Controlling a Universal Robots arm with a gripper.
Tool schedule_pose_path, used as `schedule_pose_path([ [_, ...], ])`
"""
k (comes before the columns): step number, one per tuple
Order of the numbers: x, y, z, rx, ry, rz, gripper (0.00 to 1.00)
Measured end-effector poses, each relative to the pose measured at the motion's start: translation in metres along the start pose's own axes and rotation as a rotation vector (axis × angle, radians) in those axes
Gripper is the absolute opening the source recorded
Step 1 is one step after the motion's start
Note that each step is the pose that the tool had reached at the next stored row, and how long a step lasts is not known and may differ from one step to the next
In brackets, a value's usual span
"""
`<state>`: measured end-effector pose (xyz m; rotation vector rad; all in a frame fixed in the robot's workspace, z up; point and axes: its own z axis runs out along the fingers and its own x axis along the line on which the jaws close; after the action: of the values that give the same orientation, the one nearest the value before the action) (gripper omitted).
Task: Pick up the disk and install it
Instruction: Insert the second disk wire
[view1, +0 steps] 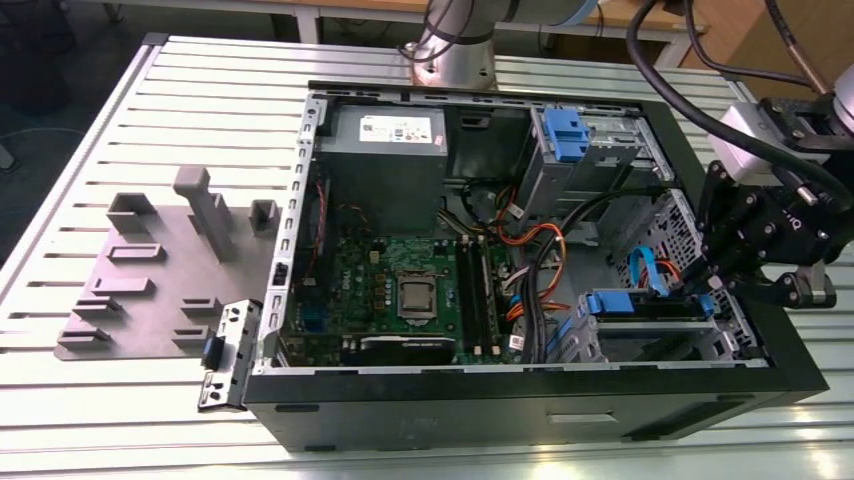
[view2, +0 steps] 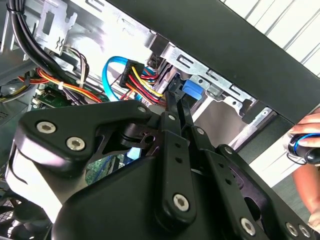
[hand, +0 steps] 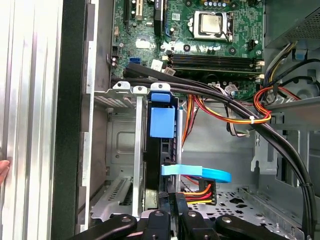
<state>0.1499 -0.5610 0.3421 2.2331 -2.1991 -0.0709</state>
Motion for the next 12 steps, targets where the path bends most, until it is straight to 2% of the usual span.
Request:
schedule_pose_path([
  [12, 0.0001, -0.0012, 0.0021, -0.0001, -0.0001, 0.000, 0.16],
])
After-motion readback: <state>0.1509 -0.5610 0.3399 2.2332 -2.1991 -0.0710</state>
